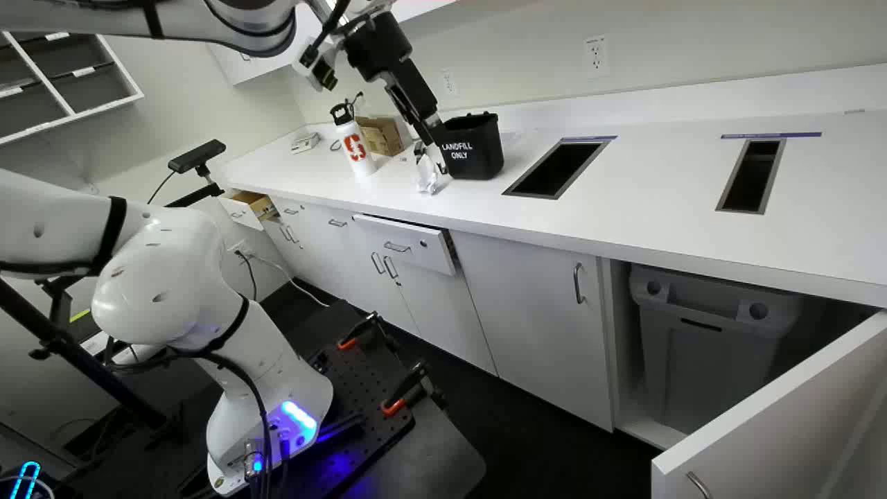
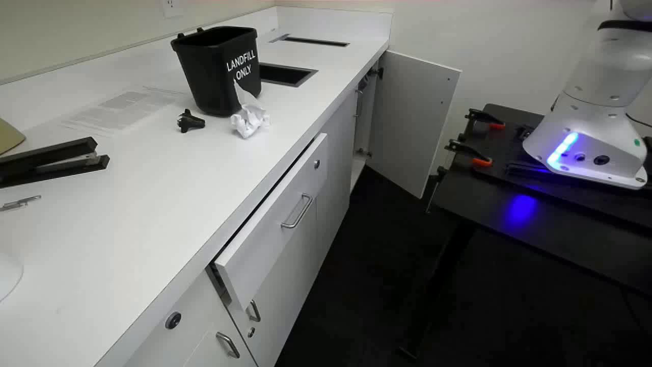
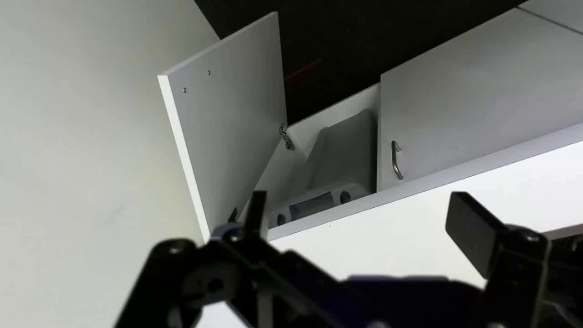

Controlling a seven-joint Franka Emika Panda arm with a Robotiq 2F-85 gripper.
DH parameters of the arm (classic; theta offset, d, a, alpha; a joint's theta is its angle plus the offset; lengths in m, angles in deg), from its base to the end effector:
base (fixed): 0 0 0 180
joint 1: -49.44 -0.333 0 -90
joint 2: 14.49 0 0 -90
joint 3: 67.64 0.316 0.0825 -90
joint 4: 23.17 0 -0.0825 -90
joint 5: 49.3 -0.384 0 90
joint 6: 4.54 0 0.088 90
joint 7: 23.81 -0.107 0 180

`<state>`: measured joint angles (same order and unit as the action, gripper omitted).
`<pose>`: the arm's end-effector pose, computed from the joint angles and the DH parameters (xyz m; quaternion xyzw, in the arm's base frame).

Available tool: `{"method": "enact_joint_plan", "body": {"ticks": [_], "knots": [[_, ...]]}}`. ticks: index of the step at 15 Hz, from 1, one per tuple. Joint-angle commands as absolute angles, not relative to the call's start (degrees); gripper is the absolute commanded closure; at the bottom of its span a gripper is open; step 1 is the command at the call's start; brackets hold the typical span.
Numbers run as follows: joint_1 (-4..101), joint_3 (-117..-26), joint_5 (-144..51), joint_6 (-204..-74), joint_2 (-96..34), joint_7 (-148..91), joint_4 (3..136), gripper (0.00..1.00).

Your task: Open the first drawer from the right

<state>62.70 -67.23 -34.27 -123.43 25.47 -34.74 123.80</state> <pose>0.3483 -0.0929 0.5099 0.9751 -0.1538 0.1003 0.1245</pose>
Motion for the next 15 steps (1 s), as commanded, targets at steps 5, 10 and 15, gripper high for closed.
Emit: {"method": "enact_joint_plan", "body": {"ticks": [5, 10, 15], "knots": [[62.1, -67.7, -33.9, -123.1, 25.4, -35.0, 123.6, 0.00], [56.2, -63.9, -36.0, -123.4, 24.3, -34.0, 124.4, 0.00], [44.6, -56.9, -40.2, -123.6, 21.0, -32.7, 125.8, 0.00]]}}
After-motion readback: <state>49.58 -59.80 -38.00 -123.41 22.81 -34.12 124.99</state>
